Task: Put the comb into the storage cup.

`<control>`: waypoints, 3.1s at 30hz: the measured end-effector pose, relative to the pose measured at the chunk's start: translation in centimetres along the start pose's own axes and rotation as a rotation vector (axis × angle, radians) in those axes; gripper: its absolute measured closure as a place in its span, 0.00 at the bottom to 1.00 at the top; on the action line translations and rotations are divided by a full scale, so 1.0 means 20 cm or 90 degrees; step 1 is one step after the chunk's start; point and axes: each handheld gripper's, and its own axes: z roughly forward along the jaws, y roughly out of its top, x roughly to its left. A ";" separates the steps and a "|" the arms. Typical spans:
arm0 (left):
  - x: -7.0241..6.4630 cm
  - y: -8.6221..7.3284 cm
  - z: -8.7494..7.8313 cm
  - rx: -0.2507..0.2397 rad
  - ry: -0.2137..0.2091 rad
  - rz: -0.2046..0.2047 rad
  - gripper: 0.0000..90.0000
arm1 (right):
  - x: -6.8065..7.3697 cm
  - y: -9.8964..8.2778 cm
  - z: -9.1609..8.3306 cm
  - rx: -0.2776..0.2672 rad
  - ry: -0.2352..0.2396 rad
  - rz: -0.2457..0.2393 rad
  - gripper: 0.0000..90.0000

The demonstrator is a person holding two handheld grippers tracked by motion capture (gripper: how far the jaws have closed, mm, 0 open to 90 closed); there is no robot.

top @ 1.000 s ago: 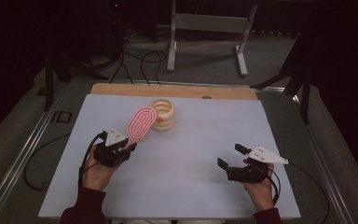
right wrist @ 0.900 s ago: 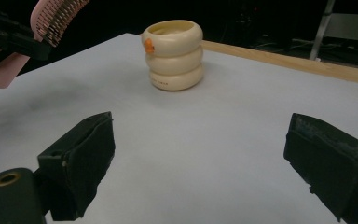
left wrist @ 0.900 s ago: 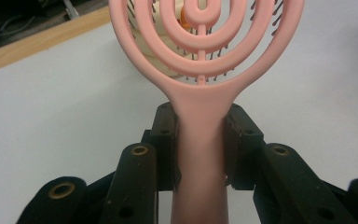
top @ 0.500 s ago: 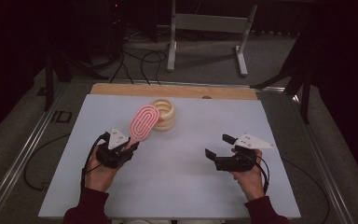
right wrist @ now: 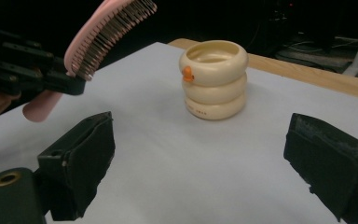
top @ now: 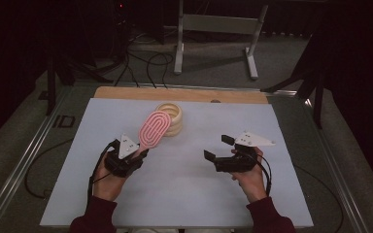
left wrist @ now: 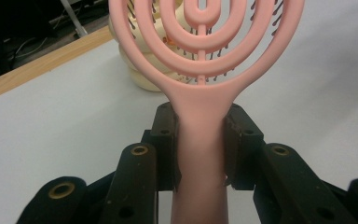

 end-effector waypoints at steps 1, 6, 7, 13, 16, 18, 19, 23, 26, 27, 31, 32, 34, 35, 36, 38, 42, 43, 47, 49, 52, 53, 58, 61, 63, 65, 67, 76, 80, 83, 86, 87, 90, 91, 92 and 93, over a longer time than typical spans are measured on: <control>0.00 0.00 0.00 -0.001 0.001 0.002 0.78 | 0.00 0.01 0.01 0.000 0.003 0.001 0.10; -0.01 0.01 0.00 -0.006 0.000 0.007 0.78 | 0.01 0.02 0.03 0.003 0.010 0.002 0.10; -0.02 0.01 0.00 -0.008 0.002 0.007 0.78 | 0.01 0.03 0.04 0.003 0.011 0.004 0.10; -0.03 0.01 0.00 -0.012 0.006 0.010 0.78 | 0.03 0.06 0.09 0.008 0.025 0.003 0.10; -0.04 0.01 0.00 -0.013 0.006 0.010 0.78 | 0.04 0.08 0.11 0.016 0.030 0.007 0.10; -0.04 0.01 0.01 -0.014 0.006 0.012 0.78 | 0.05 0.09 0.12 0.021 0.033 0.008 0.10; -0.04 0.01 0.01 -0.013 0.007 0.014 0.78 | 0.05 0.10 0.13 0.022 0.034 0.009 0.10; -0.05 0.01 0.01 -0.017 0.010 0.014 0.78 | 0.07 0.12 0.15 0.026 0.042 0.005 0.10; -0.05 0.01 0.01 -0.016 0.011 0.017 0.78 | 0.09 0.13 0.17 0.031 0.049 0.007 0.10; -0.06 0.01 0.01 -0.017 0.010 0.018 0.78 | 0.09 0.14 0.18 0.031 0.052 0.007 0.10; -0.07 0.01 0.02 -0.018 0.010 0.023 0.78 | 0.11 0.15 0.20 0.033 0.058 0.008 0.10; -0.07 0.01 0.02 -0.018 0.012 0.025 0.78 | 0.12 0.16 0.22 0.042 0.059 0.007 0.10; -0.08 0.01 0.03 -0.019 0.011 0.026 0.78 | 0.13 0.17 0.24 0.052 0.055 0.006 0.10; -0.08 0.01 0.03 -0.021 0.012 0.026 0.78 | 0.14 0.17 0.24 0.053 0.058 0.009 0.10; -0.09 0.01 0.03 -0.021 0.012 0.030 0.78 | 0.14 0.17 0.25 0.053 0.064 0.011 0.10; -0.09 0.01 0.03 -0.021 0.013 0.035 0.78 | 0.15 0.18 0.26 0.054 0.070 0.013 0.10; -0.11 0.01 0.04 -0.020 0.010 0.044 0.78 | 0.17 0.20 0.28 0.054 0.077 0.017 0.12; -0.11 0.01 0.04 -0.020 0.010 0.044 0.78 | 0.17 0.20 0.28 0.054 0.077 0.017 0.12; -0.13 0.01 0.04 -0.023 0.010 0.053 0.78 | 0.18 0.23 0.32 0.057 0.088 0.035 0.14; -0.14 0.02 0.04 -0.027 0.009 0.057 0.78 | 0.19 0.23 0.33 0.057 0.089 0.039 0.15; -0.16 0.02 0.04 -0.029 0.007 0.065 0.78 | 0.19 0.24 0.35 0.062 0.090 0.049 0.16; -0.16 0.02 0.04 -0.029 0.005 0.070 0.78 | 0.19 0.25 0.36 0.064 0.087 0.050 0.17; -0.18 0.03 0.03 -0.040 0.003 0.077 0.78 | 0.19 0.26 0.39 0.070 0.097 0.065 0.19; -0.19 0.04 0.02 -0.049 0.002 0.081 0.78 | 0.18 0.26 0.41 0.073 0.106 0.085 0.23; -0.19 0.04 0.02 -0.054 0.001 0.083 0.78 | 0.18 0.26 0.42 0.073 0.118 0.099 0.28; -0.20 0.04 0.02 -0.056 -0.001 0.085 0.78 | 0.17 0.26 0.42 0.077 0.137 0.107 0.39; -0.21 0.04 0.02 -0.057 -0.003 0.089 0.78 | 0.17 0.26 0.43 0.081 0.162 0.114 0.45; -0.21 0.03 0.02 -0.065 -0.005 0.097 0.78 | 0.17 0.26 0.45 0.097 0.192 0.154 0.59; -0.21 0.03 0.03 -0.062 -0.008 0.098 0.77 | 0.18 0.25 0.46 0.103 0.207 0.167 0.61; -0.21 0.03 0.04 -0.061 -0.011 0.093 0.77 | 0.18 0.25 0.46 0.103 0.216 0.171 0.64; -0.20 0.02 0.04 -0.059 -0.012 0.090 0.77 | 0.18 0.25 0.47 0.102 0.226 0.177 0.67; -0.20 0.02 0.04 -0.057 -0.012 0.090 0.77 | 0.19 0.25 0.47 0.103 0.230 0.174 0.68; -0.20 0.02 0.04 -0.053 -0.012 0.092 0.78 | 0.20 0.25 0.47 0.104 0.243 0.171 0.70; -0.20 0.02 0.04 -0.052 -0.013 0.091 0.78 | 0.20 0.25 0.47 0.104 0.242 0.163 0.70; -0.20 0.02 0.05 -0.052 -0.014 0.090 0.78 | 0.21 0.25 0.47 0.102 0.241 0.154 0.70; -0.20 0.02 0.05 -0.052 -0.015 0.090 0.77 | 0.22 0.25 0.47 0.102 0.238 0.150 0.70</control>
